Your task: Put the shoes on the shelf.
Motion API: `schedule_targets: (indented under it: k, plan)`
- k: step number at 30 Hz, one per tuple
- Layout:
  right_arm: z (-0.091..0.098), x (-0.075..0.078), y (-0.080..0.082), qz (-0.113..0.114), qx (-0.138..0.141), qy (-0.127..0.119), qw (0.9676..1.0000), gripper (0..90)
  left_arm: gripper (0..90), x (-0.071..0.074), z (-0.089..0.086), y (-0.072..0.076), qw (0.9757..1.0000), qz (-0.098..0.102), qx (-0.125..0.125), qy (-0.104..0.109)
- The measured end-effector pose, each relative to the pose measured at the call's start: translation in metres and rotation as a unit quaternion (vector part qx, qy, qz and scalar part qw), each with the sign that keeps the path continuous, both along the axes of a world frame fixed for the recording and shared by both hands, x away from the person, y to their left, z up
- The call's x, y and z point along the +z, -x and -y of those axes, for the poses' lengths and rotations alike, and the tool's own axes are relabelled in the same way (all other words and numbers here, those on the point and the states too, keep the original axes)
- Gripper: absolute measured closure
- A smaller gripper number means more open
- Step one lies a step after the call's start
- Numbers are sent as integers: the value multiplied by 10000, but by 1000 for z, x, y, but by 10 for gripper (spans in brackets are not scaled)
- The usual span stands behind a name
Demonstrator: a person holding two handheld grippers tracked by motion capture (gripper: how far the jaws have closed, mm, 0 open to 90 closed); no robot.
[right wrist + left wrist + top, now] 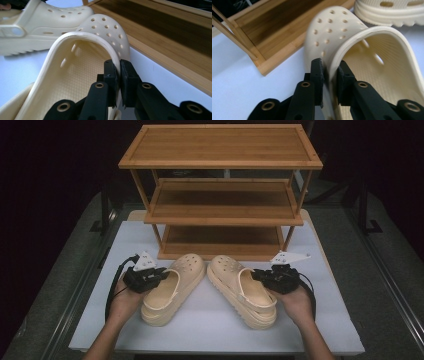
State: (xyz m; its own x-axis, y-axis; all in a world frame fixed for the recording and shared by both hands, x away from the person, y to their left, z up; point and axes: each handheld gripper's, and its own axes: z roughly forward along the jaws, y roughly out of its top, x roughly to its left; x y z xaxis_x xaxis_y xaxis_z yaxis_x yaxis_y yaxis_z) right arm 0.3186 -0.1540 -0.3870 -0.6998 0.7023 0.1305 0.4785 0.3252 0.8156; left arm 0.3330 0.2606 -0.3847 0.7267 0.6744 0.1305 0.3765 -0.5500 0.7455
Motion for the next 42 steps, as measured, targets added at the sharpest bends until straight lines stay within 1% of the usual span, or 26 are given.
schedule_targets:
  k: [2,3,5,9,10,14,18,19,21,24,25,26,28,30,37,42]
  plan:
    - [0,1,-1,13,-24,13,10000,838,810,4,1,-1,10000,-3,10,9]
    - [0,2,-2,29,-47,16,10000,839,820,5,2,-2,10000,-29,25,78]
    - [2,3,-4,56,-88,6,9999,838,825,8,5,-4,10000,-20,48,59]
    - [6,5,-8,98,-202,49,9997,838,825,12,12,-8,9999,34,96,30]
    - [7,5,-9,118,-226,60,9997,838,826,13,14,-9,9999,43,120,50]
    - [11,6,-15,126,-359,58,9993,839,825,15,20,-16,9998,32,167,53]
    - [15,8,-23,181,-509,63,9985,839,824,16,27,-23,9995,70,279,159]
    - [15,8,-25,195,-535,77,9983,838,825,16,27,-26,9995,73,286,132]
    - [15,8,-31,224,-619,117,9978,838,825,16,29,-29,9990,72,382,217]
    - [15,8,-37,255,-709,180,9970,838,825,15,33,-36,9984,166,498,224]
    - [15,7,-41,252,-737,181,9968,838,825,15,33,-38,9983,167,523,199]
    - [14,6,-43,257,-766,202,9965,838,824,15,35,-40,9978,204,582,243]
    - [12,6,-49,267,-838,227,9959,838,824,15,36,-46,9975,243,623,236]
    - [11,5,-55,302,-883,287,9952,838,825,14,37,-52,9969,239,700,254]
    - [9,1,-72,334,-1077,330,9931,838,824,6,47,-72,9951,348,904,185]
    - [6,-2,-84,361,-1162,352,9919,837,824,1,57,-85,9940,451,991,51]
